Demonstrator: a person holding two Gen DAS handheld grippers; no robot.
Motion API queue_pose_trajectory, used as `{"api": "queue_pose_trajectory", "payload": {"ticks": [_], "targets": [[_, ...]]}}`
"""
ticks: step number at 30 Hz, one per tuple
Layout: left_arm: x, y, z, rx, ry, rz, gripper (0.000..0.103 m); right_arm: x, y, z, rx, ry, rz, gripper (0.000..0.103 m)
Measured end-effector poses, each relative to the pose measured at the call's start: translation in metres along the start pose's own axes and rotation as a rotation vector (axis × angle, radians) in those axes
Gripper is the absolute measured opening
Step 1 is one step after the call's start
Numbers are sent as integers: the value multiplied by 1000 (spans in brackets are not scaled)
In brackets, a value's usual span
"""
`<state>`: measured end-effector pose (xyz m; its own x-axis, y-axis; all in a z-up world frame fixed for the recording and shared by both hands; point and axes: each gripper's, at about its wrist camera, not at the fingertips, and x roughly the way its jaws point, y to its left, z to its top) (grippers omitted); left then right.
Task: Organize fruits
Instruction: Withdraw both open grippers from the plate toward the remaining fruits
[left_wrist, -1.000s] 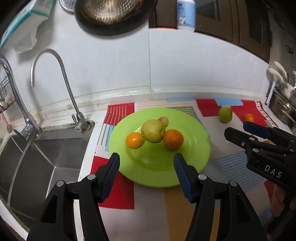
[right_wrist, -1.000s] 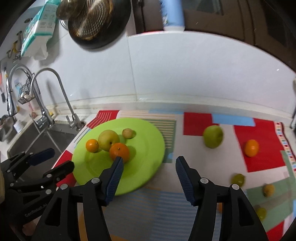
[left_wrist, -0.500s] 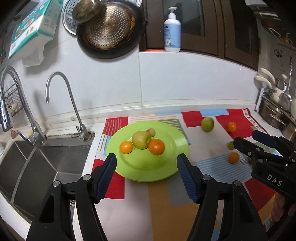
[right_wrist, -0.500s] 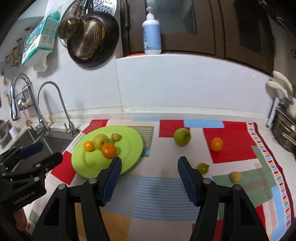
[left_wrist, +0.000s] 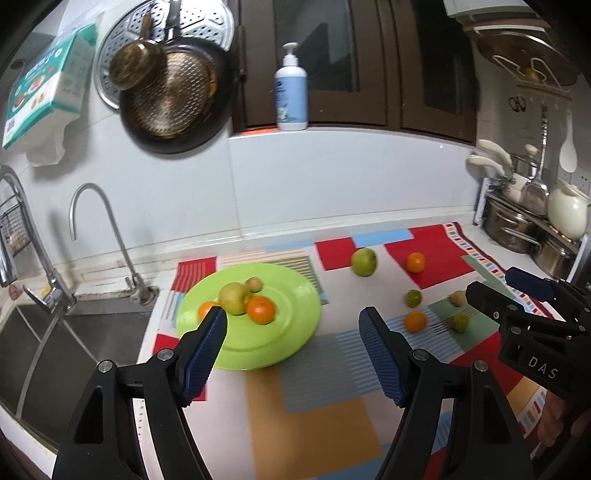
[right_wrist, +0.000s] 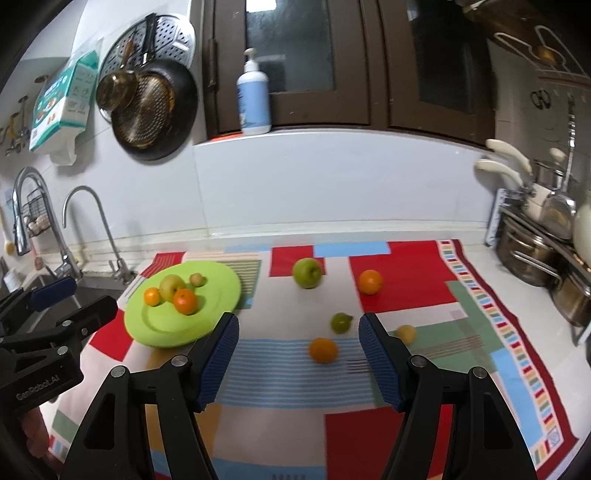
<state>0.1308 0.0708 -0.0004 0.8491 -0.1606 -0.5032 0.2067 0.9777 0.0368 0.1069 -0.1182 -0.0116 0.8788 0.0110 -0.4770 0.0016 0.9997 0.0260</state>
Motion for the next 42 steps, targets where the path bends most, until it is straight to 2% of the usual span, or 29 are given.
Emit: {"api": "queue_pose_trajectory", "payload": {"ticks": [12,21,31,34,42], "targets": [[10,-48,4,68,-14,-77,74,-10,-45,-6,30,9,-61,68],[43,-83,3,143,14,-186,74,7,-76,-18,56,64,-87,68],[97,-108,-11,240,108,-269,73,44,-94,-32,79,149,-67,67],[111,-112,-17,264,140,-287,73,57,-98,-38,91,179,-52,62],[145,-123,-26,293,215,-331,63,90,-101,-49,86,252,-22,54]]}}
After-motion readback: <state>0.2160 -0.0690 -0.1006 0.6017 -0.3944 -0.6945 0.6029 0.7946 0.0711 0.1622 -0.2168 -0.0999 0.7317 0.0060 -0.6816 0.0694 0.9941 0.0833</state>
